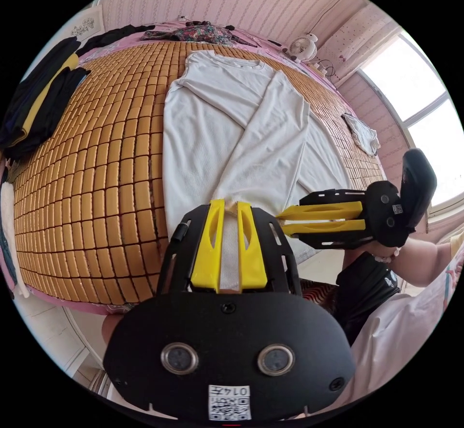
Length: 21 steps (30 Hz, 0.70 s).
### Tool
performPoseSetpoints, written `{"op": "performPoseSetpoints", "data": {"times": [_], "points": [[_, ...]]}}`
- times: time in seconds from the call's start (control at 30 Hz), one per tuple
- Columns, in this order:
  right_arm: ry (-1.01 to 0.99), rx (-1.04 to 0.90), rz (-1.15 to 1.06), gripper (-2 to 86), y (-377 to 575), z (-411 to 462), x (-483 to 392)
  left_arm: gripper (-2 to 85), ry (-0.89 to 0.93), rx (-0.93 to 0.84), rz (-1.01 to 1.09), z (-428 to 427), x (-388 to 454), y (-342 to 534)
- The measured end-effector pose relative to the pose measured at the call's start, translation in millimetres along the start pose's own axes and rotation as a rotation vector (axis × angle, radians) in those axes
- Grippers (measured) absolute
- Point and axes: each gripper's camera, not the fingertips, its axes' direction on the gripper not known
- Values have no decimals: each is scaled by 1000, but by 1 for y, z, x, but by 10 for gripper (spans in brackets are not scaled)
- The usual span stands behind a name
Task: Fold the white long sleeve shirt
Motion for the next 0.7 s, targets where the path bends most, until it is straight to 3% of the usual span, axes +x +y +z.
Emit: {"op": "performPoseSetpoints", "data": {"times": [0.17, 0.3, 0.5, 0.6, 0.7], "points": [[-70, -37, -22, 26, 1, -18, 9, -2, 78, -9, 19, -7, -1, 6], [-101, -75, 23, 37, 14, 0, 25, -1, 27, -64, 36, -3, 2, 14], [-264, 60, 74, 64, 47, -27, 63, 21, 28, -1, 26, -28, -5, 23], [-194, 248, 162, 78, 75, -66, 116, 37, -2, 111, 18, -59, -24, 17], [101, 307, 146, 93, 87, -92, 173, 50, -48, 189, 65, -74, -45, -17]]}}
